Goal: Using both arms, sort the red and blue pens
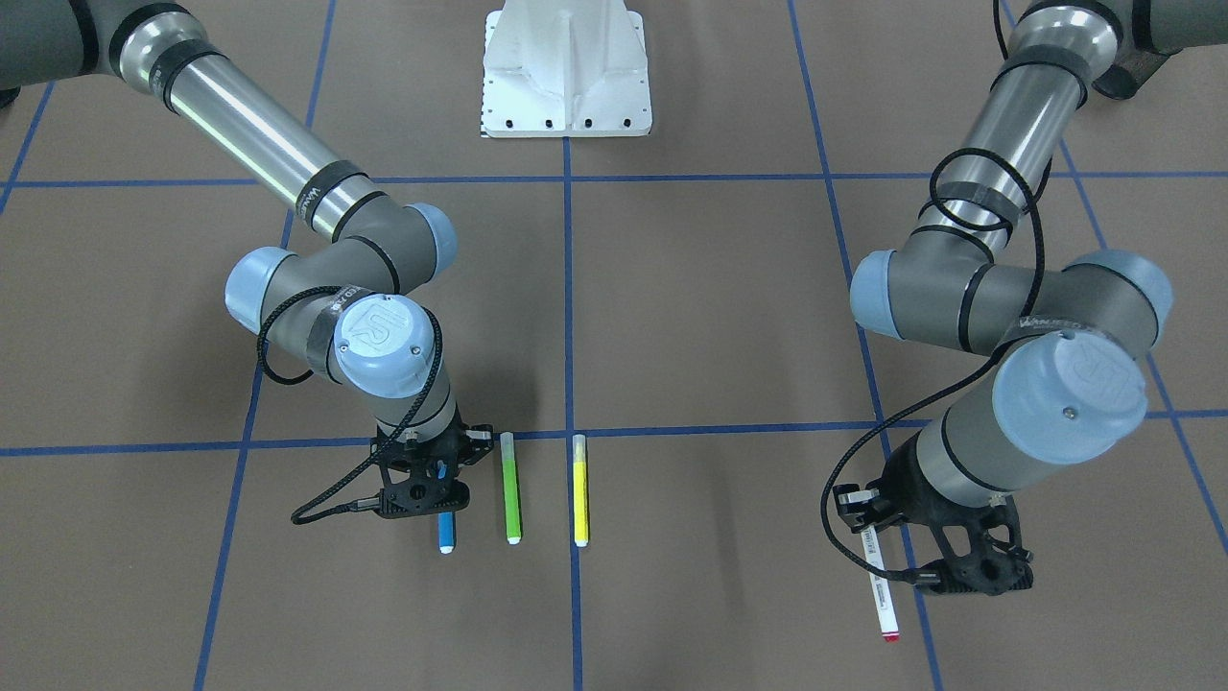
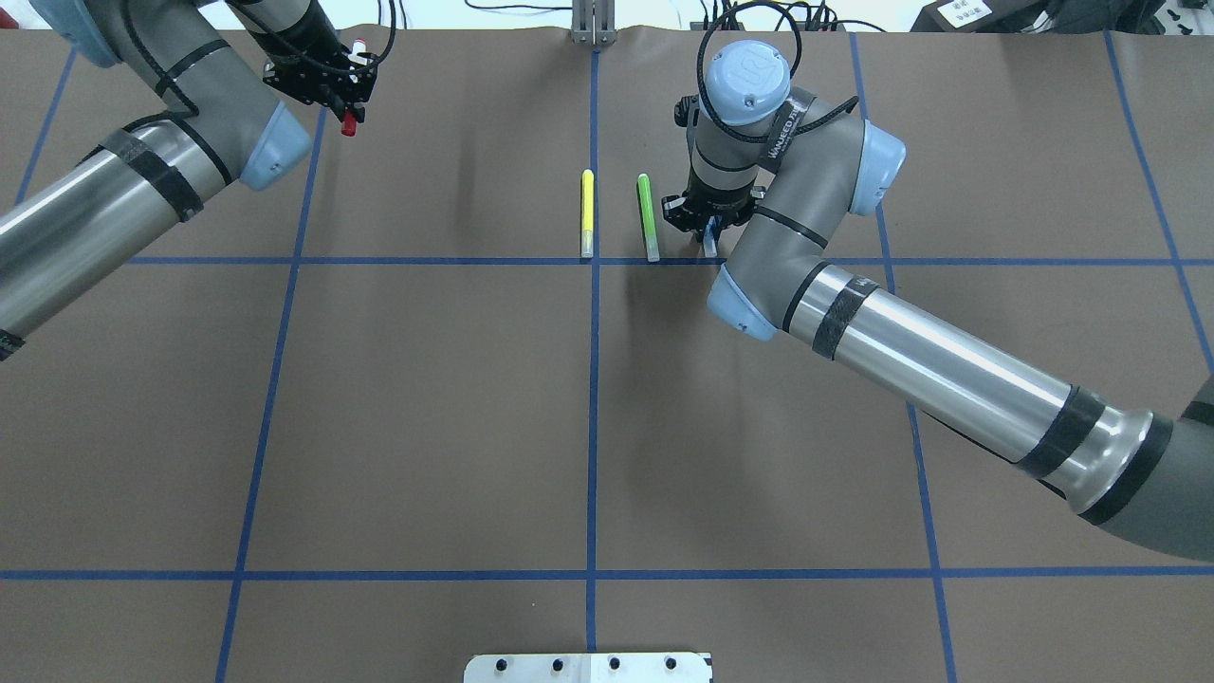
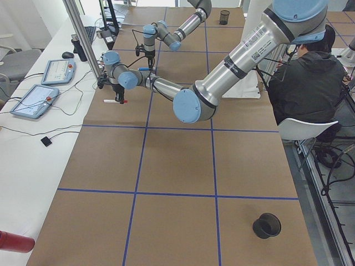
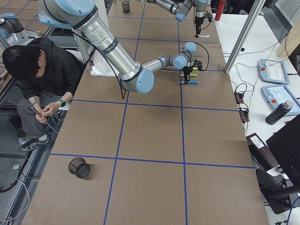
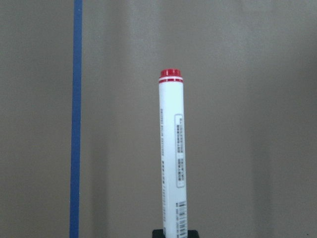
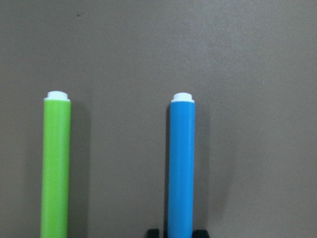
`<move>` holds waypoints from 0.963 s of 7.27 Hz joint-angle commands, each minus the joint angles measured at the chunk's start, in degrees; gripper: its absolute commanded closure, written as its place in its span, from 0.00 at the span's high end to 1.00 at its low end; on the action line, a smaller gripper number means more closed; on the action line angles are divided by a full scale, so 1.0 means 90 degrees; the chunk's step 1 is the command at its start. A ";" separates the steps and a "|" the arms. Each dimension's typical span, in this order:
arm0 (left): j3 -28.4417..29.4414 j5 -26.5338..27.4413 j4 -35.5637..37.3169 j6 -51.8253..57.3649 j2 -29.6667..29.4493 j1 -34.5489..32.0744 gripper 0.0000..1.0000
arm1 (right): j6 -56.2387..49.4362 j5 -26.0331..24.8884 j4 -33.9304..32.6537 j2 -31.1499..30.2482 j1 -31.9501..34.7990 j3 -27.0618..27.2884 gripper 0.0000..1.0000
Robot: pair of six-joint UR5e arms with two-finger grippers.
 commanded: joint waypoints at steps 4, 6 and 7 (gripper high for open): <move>0.0000 -0.0003 0.0000 0.0000 0.0020 -0.0048 0.00 | -0.0035 0.0110 -0.0057 0.0053 0.0474 0.0561 0.00; -0.0020 -0.0003 0.0000 0.0667 0.0214 -0.0253 0.00 | -0.0568 0.0325 -0.0678 -0.0054 0.0758 0.0912 0.00; -0.0029 -0.0003 0.0010 0.1022 0.0409 -0.0476 0.00 | -0.1114 0.0306 -0.1166 -0.0181 0.0865 0.1127 0.00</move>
